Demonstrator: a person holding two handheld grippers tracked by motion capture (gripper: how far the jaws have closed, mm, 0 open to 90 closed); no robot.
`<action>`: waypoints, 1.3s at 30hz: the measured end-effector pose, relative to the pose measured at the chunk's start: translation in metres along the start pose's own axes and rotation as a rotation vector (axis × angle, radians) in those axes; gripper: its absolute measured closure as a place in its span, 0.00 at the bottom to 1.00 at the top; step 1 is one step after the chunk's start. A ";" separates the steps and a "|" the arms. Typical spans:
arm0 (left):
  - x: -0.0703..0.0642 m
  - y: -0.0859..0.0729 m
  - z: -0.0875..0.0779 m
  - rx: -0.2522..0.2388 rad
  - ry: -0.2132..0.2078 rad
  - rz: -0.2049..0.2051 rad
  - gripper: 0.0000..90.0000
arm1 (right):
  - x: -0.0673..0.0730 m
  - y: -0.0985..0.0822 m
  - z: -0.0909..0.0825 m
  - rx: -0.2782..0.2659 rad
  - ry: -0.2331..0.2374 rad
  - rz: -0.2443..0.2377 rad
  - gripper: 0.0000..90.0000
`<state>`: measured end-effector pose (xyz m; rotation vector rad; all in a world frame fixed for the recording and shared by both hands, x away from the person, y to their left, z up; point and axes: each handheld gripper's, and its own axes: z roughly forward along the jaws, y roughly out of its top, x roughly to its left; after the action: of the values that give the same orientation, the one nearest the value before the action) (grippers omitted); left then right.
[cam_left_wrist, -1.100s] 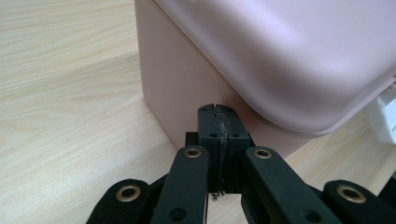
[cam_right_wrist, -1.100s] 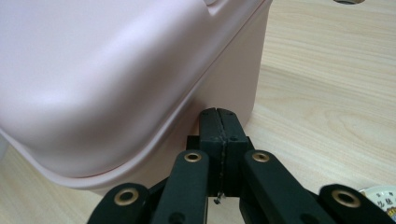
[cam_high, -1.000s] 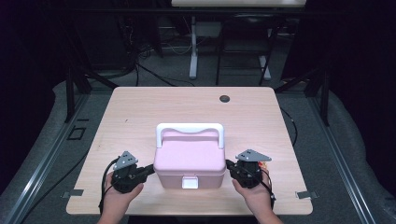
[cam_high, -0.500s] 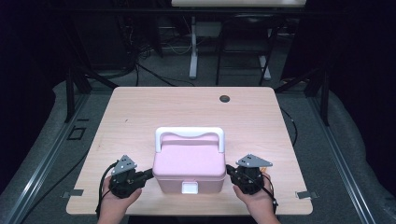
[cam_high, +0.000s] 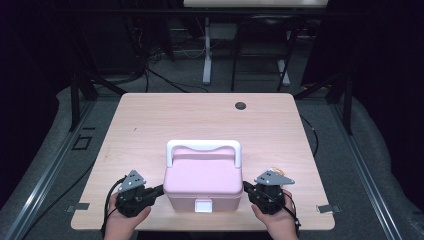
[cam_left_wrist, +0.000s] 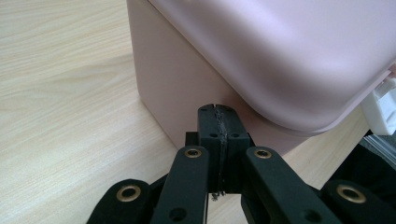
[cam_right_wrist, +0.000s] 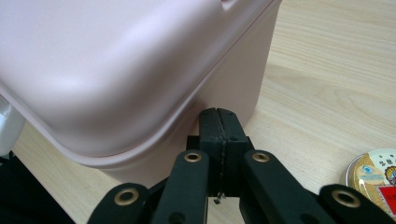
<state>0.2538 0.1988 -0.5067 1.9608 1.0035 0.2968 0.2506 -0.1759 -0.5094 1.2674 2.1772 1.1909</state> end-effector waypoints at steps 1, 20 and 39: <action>-0.001 0.000 -0.001 0.004 0.001 0.001 1.00 | 0.000 0.000 0.000 0.000 0.000 0.000 1.00; -0.004 -0.003 -0.003 0.006 -0.013 -0.009 1.00 | 0.002 -0.004 -0.006 -0.002 0.003 -0.008 1.00; 0.016 0.003 -0.008 -0.013 -0.065 -0.074 0.90 | -0.009 0.003 -0.008 -0.021 0.007 -0.044 0.93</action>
<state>0.2611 0.2146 -0.5025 1.9050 1.0273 0.1968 0.2517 -0.1866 -0.5033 1.2025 2.1799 1.1992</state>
